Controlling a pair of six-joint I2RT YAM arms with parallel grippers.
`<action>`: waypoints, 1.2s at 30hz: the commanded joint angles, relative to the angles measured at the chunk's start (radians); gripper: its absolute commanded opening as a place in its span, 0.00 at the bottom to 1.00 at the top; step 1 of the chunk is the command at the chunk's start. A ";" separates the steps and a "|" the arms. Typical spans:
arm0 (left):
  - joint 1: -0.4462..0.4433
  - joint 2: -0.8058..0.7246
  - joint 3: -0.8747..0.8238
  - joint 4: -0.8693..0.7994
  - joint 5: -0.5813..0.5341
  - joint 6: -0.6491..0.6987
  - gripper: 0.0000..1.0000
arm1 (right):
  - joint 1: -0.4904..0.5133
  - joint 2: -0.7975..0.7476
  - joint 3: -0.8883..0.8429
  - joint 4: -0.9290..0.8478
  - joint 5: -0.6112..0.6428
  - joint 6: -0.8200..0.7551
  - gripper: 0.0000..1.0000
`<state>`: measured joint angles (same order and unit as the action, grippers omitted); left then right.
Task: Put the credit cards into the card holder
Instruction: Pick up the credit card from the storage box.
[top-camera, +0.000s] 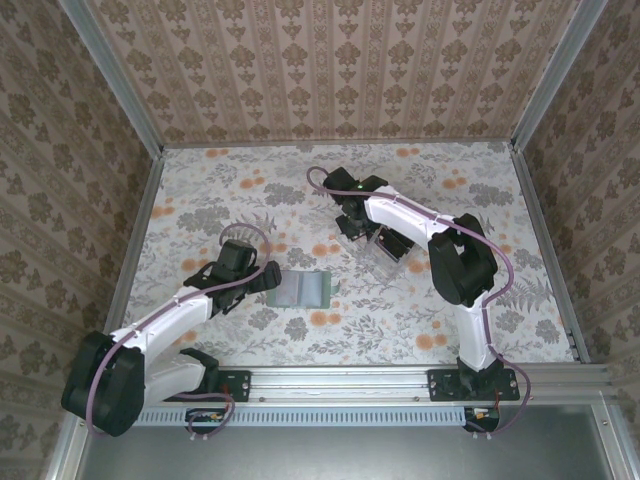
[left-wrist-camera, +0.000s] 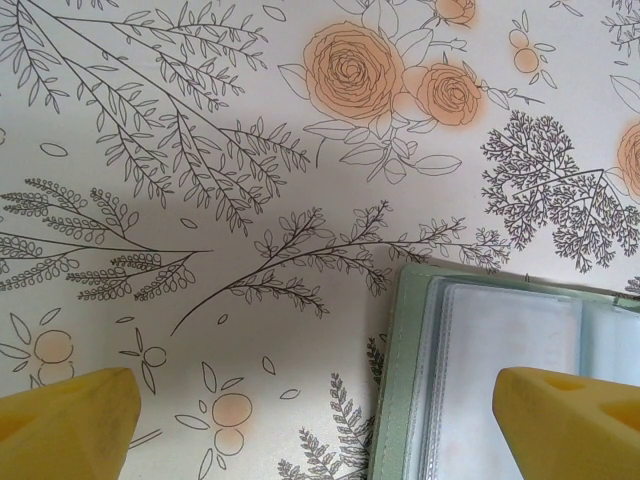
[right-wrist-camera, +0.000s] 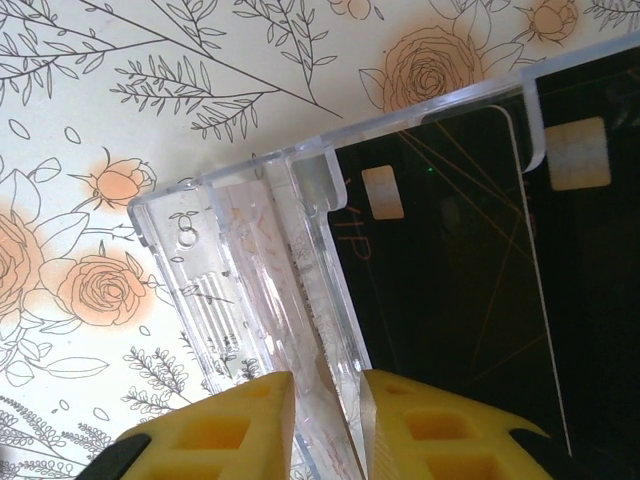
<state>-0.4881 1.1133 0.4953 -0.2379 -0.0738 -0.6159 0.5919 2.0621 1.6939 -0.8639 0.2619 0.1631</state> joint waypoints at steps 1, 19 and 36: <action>0.011 -0.001 -0.008 0.011 0.008 0.013 1.00 | -0.009 0.003 0.020 -0.005 -0.021 0.004 0.24; 0.011 -0.002 -0.012 0.020 0.019 0.011 1.00 | -0.014 -0.032 0.005 0.021 -0.084 -0.082 0.13; 0.010 0.006 -0.001 0.017 0.032 0.015 1.00 | -0.012 -0.108 0.043 -0.011 -0.188 -0.119 0.00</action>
<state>-0.4862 1.1133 0.4915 -0.2302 -0.0536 -0.6159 0.5819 2.0243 1.6997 -0.8467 0.1204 0.0509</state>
